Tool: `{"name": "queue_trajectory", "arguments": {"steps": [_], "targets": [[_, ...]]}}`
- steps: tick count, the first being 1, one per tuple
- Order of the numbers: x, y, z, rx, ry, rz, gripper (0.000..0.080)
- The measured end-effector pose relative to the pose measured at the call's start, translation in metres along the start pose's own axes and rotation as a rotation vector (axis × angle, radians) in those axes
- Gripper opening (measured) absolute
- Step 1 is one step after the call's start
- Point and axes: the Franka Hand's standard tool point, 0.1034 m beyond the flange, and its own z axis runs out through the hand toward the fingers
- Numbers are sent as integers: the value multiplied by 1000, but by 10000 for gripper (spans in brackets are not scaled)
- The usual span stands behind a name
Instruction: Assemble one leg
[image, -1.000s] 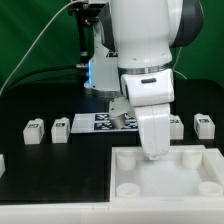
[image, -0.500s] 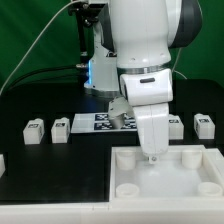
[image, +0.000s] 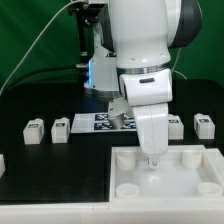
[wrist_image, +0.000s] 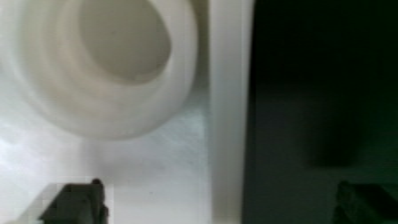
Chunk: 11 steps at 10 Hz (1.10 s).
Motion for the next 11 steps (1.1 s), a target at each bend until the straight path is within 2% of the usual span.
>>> {"name": "queue_trajectory", "arguments": {"steps": [4,5,6,7,9,11], "targets": [[0,0,-1,-1,0,2,649],[2,1,-9,-10,-4,65,649],[9,-2,-25,-28,-11,125,649],[20,-13,-41,-42,-20,151,649],[51,-34,-59,-47,-17,439,649],[90,-49,-66,-52,-3,714,649]]}}
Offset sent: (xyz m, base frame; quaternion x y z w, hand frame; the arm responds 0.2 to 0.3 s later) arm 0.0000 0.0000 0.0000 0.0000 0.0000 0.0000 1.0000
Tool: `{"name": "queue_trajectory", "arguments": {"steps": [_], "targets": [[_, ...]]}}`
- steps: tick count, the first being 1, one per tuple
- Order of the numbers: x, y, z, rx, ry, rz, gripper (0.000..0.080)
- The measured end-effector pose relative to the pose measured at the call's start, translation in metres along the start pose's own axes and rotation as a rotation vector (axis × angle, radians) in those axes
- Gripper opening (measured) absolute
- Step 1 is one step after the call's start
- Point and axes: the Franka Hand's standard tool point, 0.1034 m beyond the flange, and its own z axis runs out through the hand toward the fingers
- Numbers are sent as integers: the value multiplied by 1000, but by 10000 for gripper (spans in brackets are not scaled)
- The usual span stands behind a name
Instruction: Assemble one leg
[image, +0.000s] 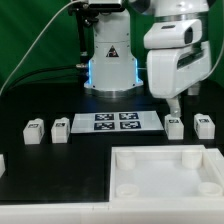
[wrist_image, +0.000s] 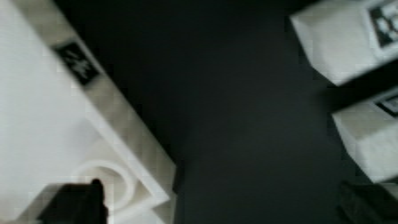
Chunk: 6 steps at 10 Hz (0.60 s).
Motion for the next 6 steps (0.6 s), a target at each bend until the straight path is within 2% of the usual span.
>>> {"name": "queue_trajectory", "arguments": {"steps": [2,6], "targets": [[27,-30,-7,0,13,298,649],[29,-34,-6,30,15,687,649]]}}
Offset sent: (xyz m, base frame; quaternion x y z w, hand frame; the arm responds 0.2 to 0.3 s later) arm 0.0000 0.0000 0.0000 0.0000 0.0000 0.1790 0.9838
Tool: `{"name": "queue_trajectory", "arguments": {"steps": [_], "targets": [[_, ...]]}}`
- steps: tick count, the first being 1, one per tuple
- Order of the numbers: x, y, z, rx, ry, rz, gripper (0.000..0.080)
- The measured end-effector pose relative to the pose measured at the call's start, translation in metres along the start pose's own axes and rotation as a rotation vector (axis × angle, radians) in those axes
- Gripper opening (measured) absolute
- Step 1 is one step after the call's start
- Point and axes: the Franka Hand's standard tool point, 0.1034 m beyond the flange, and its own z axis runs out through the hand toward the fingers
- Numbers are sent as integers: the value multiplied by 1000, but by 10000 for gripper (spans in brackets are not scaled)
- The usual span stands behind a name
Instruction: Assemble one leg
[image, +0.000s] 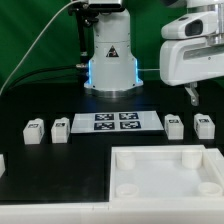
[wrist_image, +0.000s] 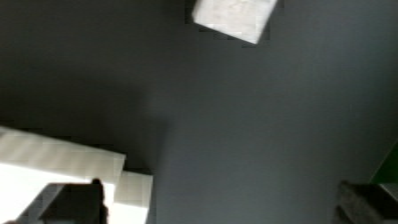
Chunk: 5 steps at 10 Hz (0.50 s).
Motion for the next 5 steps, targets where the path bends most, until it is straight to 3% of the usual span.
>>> {"name": "queue_trajectory", "arguments": {"steps": [2,3,4,5], "targets": [[-23,-5,15,11,-8,170,649],[-35,-1,23,5,-36,113,649],[-41,4,28,-1,-65,92,649],[-45,-1,29,-2,-68,126,649]]}}
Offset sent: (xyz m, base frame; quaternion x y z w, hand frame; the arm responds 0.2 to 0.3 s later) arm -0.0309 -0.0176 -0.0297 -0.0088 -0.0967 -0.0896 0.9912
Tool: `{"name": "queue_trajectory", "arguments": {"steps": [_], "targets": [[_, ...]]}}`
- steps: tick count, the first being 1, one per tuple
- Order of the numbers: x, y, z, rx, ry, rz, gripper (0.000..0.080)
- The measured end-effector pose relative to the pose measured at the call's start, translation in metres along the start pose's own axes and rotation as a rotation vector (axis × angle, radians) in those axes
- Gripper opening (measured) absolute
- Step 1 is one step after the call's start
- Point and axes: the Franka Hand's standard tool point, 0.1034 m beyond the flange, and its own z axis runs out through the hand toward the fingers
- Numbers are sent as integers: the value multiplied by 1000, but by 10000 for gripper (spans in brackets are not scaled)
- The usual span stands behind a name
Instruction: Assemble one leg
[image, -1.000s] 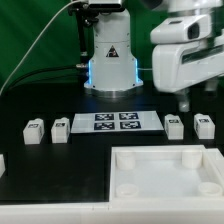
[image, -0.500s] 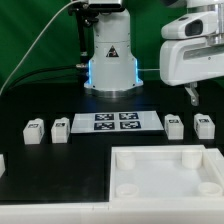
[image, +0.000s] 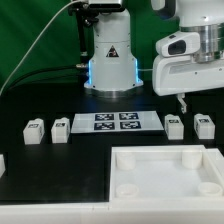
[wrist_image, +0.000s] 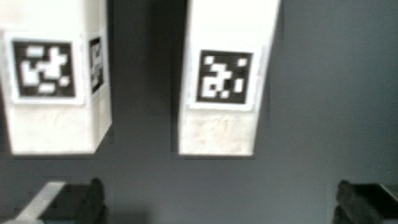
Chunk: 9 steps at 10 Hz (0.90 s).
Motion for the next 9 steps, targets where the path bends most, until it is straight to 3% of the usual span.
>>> {"name": "queue_trajectory", "arguments": {"steps": [3,6,9], "targets": [[-2,-11,0,4,0,-20,649],[9,1,-3,12,12,-78,649],[2,2,0,-2,-65,-74,649]]}}
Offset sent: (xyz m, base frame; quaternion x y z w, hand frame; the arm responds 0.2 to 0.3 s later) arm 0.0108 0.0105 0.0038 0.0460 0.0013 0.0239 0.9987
